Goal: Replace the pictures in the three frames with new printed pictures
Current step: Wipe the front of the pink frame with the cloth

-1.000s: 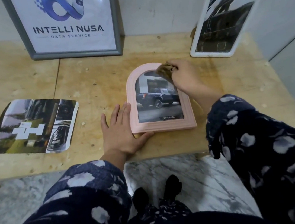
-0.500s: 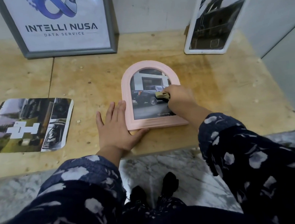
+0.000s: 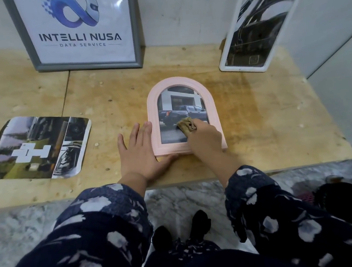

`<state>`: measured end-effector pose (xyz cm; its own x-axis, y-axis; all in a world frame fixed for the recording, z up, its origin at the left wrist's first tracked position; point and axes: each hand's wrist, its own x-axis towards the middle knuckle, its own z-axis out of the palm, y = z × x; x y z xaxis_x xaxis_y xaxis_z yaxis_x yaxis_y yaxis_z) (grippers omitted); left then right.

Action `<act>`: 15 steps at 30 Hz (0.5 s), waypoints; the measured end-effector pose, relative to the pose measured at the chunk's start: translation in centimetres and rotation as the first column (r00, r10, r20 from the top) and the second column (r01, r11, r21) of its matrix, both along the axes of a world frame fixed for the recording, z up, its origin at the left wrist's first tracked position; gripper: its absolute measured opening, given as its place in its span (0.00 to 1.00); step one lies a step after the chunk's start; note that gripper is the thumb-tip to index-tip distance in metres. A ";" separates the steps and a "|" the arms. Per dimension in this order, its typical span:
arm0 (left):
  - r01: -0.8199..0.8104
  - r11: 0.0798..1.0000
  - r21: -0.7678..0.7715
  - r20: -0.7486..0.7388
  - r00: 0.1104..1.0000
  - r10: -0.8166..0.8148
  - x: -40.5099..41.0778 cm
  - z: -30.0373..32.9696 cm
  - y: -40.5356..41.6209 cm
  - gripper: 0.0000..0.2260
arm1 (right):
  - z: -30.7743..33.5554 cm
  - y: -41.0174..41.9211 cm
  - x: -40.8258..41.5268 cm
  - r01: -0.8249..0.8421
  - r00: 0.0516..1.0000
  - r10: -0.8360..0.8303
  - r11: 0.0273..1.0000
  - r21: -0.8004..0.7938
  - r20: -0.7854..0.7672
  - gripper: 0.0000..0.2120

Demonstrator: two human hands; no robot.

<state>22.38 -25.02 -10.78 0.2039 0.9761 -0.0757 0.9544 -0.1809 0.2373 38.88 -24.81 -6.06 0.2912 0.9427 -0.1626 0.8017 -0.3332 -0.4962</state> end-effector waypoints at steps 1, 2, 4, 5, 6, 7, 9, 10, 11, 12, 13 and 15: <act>-0.002 1.000 -0.001 0.000 1.000 0.002 0.0 0.0 0.0 0.51 | 0.0 0.1 -0.8 -0.014 1.000 0.014 1.000 0.004 -0.008 0.13; -0.006 1.000 -0.003 0.000 1.000 0.006 0.0 0.0 0.0 0.51 | 0.0 0.0 -1.6 -0.026 0.999 0.027 0.999 0.018 -0.017 0.14; -0.008 1.000 -0.001 0.004 1.000 0.008 0.0 -0.1 0.0 0.51 | 0.0 0.0 -2.7 -0.036 0.998 0.039 0.998 0.046 -0.051 0.13; -0.008 1.000 0.003 0.006 1.000 0.008 0.0 -0.1 0.0 0.50 | -0.1 0.2 -3.0 -0.043 0.996 0.046 0.998 0.039 -0.071 0.13; -0.007 1.000 0.004 0.005 1.000 0.007 -0.1 -0.1 0.1 0.50 | -0.1 0.4 -3.1 -0.056 0.994 0.057 0.998 0.012 -0.097 0.12; -0.005 1.000 0.001 0.002 1.000 0.005 -0.1 -0.1 0.1 0.50 | 0.0 0.6 -3.1 -0.070 0.988 0.066 0.997 -0.023 -0.141 0.11; 0.000 1.000 -0.009 -0.011 1.000 0.000 -0.1 -0.1 0.0 0.51 | 0.9 1.6 -2.3 -0.038 0.938 -0.001 0.994 -0.105 -0.346 0.11; 0.003 1.000 -0.011 -0.016 1.000 -0.003 -0.1 0.0 -0.1 0.51 | 1.8 2.1 -1.8 -0.001 0.876 -0.071 0.989 -0.150 -0.476 0.13; 0.004 1.000 -0.012 -0.020 1.000 -0.004 -0.1 0.1 -0.1 0.51 | 2.6 2.7 -1.2 0.048 0.815 -0.138 0.984 -0.172 -0.562 0.15; 0.003 1.000 -0.013 -0.021 1.000 -0.003 0.0 0.2 -0.1 0.51 | 3.2 3.4 -0.5 0.095 0.795 -0.173 0.982 -0.161 -0.581 0.16; 0.001 1.000 -0.010 -0.021 1.000 -0.001 0.0 0.2 0.0 0.51 | 3.7 4.3 -0.1 0.126 0.816 -0.175 0.984 -0.125 -0.551 0.17; -0.002 1.000 -0.002 -0.021 1.000 0.002 0.0 0.2 -0.1 0.50 | 4.0 6.4 0.5 0.118 0.888 -0.111 0.993 -0.013 -0.447 0.20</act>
